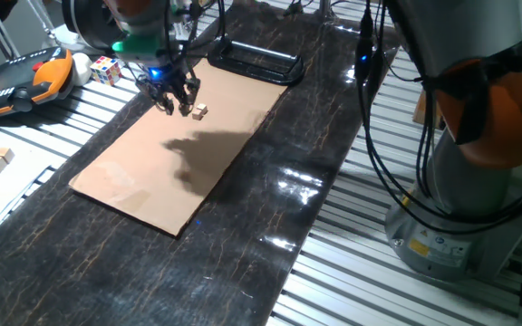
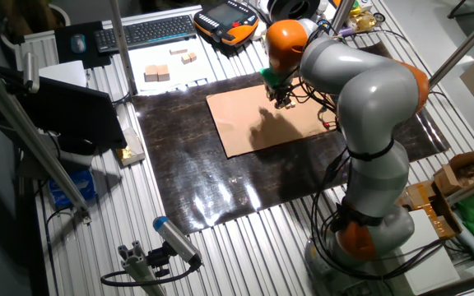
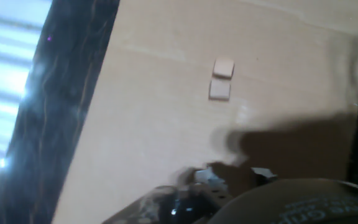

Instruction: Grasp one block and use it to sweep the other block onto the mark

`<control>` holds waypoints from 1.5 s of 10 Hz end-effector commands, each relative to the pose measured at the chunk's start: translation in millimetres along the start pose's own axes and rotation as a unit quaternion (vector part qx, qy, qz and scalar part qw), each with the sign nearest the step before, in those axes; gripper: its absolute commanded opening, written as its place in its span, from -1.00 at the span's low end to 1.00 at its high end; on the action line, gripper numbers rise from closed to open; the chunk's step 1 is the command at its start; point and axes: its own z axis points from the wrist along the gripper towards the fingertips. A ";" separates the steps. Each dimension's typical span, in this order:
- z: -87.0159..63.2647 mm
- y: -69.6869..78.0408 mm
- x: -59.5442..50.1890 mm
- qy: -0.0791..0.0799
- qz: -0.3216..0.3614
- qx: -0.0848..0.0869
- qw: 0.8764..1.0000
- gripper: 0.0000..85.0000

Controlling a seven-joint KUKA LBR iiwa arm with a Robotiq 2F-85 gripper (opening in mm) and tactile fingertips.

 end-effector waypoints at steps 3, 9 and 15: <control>-13.4 -12.4 4.4 0.017 -0.074 -0.006 0.997 -0.98; -36.4 -35.4 -16.7 0.042 -0.143 -0.004 0.989 -0.98; -42.3 -44.5 -19.2 0.052 -0.202 0.001 0.978 -0.98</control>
